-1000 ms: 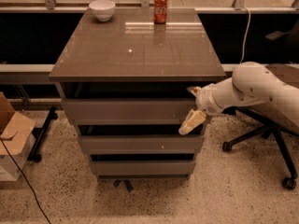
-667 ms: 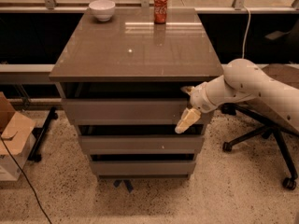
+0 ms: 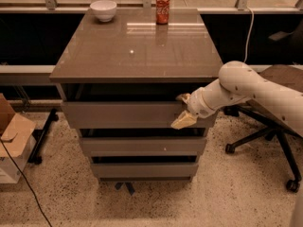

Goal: Open top drawer

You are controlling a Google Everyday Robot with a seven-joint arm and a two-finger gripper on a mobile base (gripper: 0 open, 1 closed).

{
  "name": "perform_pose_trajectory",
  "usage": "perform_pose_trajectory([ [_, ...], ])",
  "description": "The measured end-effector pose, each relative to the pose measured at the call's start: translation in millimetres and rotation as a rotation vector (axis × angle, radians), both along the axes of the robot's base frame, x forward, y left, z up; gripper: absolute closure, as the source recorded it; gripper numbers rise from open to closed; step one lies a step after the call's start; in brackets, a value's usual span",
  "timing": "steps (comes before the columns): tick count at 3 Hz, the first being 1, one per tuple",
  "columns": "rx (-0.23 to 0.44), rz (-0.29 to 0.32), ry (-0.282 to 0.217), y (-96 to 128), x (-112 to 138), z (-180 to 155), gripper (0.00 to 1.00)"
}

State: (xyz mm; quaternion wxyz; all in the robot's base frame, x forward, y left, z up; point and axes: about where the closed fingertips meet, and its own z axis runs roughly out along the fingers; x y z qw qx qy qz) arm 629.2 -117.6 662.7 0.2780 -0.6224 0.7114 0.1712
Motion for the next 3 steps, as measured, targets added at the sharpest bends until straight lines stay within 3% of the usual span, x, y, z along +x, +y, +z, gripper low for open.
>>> perform_pose_trajectory([
  [1,-0.002,0.0,0.0,-0.2,-0.9,2.2,0.73],
  [2,-0.002,0.0,0.0,-0.2,-0.9,8.3,0.7],
  [3,-0.002,0.001,0.0,-0.2,-0.9,13.8,0.46],
])
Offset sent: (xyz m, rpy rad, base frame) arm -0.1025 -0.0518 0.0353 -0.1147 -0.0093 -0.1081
